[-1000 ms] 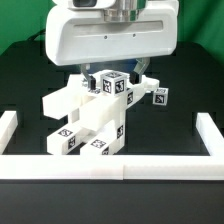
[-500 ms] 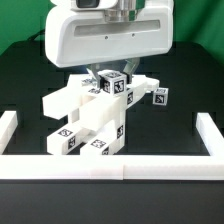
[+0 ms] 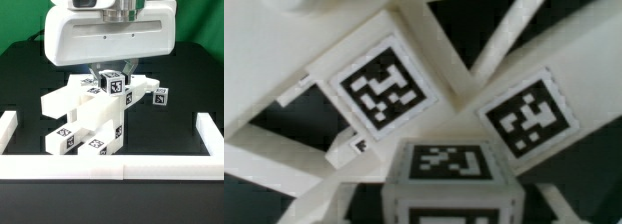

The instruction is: Assemble chair

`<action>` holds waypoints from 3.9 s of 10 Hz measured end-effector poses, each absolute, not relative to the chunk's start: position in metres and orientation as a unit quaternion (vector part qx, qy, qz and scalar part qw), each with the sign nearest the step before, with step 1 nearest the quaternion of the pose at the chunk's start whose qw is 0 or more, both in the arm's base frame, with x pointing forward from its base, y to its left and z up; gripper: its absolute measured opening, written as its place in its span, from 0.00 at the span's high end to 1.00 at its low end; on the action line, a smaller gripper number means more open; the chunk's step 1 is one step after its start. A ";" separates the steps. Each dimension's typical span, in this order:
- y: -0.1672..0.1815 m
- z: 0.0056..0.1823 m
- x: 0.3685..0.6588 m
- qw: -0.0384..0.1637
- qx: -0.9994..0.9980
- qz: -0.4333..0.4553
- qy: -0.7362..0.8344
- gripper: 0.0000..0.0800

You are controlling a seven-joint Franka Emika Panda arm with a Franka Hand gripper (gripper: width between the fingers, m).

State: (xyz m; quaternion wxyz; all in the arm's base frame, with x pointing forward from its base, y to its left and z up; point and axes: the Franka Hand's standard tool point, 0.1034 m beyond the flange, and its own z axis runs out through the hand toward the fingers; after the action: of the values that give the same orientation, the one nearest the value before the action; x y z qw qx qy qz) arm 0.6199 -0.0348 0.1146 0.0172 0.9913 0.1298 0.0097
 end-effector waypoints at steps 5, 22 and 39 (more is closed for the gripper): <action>-0.035 0.115 0.620 0.015 0.999 0.013 -0.049 0.64; -0.026 0.114 0.620 -0.008 0.841 0.012 -0.540 0.64; -0.020 0.114 0.620 -0.006 0.988 -0.006 -0.154 0.19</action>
Offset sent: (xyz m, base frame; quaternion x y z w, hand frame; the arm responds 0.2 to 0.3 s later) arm 0.0000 0.0000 0.0000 0.0000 0.0000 0.1938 0.9810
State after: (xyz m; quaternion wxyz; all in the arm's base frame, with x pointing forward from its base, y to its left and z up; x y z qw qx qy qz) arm 0.6203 -0.0202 0.1135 -0.0060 0.9880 -0.1544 -0.0061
